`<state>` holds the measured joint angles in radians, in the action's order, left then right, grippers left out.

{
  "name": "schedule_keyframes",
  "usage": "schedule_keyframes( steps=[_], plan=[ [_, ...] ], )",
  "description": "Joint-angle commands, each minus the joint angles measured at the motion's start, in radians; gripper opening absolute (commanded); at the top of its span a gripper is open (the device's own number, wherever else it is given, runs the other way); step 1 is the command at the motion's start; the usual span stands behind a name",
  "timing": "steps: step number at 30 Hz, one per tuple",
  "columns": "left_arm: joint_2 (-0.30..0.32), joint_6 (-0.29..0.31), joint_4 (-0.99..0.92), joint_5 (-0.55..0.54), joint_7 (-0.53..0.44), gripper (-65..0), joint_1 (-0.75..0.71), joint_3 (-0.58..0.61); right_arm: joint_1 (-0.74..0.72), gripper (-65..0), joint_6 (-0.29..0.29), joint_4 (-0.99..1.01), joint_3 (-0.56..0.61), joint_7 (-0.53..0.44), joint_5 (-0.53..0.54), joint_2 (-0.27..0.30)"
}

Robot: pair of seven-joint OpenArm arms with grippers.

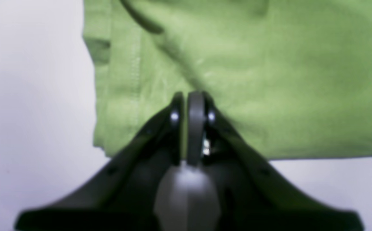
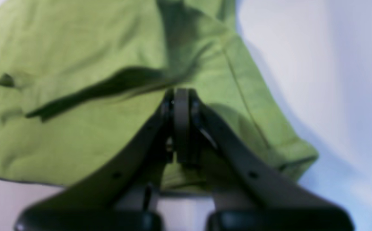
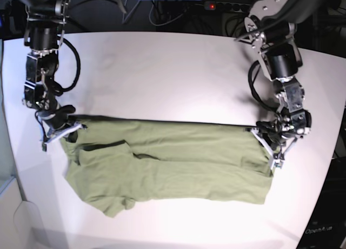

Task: Fold the T-shirt properly
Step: 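Pull the folded edge back toward the robot with both grippers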

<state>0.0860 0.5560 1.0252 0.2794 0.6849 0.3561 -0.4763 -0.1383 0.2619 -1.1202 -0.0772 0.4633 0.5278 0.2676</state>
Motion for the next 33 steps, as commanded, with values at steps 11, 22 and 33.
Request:
schedule_keyframes(
  steps=[11,22,33],
  plan=[
    [0.018,0.009,0.096,0.007,0.086,-62.2,-0.076,0.000,0.087,-64.3,0.007,0.016,-0.006,-0.053,0.007,0.012],
    [0.011,0.012,0.320,0.005,0.180,-62.2,-0.253,0.009,0.320,-64.3,0.007,-0.217,-0.009,-0.053,0.008,0.014],
    [-0.015,0.014,0.447,0.004,0.180,-62.2,-0.463,0.009,0.558,-64.3,0.010,-0.332,-0.083,-0.127,0.010,-0.012]
  ],
)
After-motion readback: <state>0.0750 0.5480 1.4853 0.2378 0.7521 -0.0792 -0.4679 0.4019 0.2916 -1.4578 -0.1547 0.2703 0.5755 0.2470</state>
